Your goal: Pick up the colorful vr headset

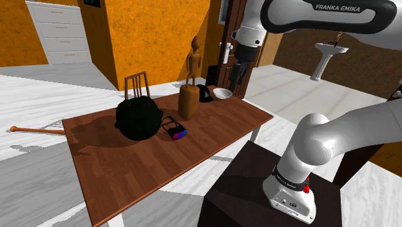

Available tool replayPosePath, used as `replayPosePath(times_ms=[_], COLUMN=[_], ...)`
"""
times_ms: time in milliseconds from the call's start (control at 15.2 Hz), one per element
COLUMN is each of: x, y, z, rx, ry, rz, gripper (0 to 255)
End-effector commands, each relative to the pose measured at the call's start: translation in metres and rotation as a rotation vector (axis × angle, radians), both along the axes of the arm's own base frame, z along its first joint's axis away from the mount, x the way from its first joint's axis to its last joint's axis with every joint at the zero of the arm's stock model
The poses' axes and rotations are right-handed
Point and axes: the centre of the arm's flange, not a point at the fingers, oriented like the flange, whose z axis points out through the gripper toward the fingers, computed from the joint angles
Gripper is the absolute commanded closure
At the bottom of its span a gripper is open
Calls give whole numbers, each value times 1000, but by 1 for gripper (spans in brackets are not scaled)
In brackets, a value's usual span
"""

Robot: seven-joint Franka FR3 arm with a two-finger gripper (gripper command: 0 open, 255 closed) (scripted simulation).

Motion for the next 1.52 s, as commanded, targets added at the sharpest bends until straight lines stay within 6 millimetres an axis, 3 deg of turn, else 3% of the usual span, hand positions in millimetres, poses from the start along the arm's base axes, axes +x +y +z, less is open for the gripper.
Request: replayPosePath(times_ms=[0, 1452], x=[0, 219], y=[0, -2], z=[0, -193], rx=[0, -11], ry=[0, 14], rz=[0, -202], gripper=[0, 0])
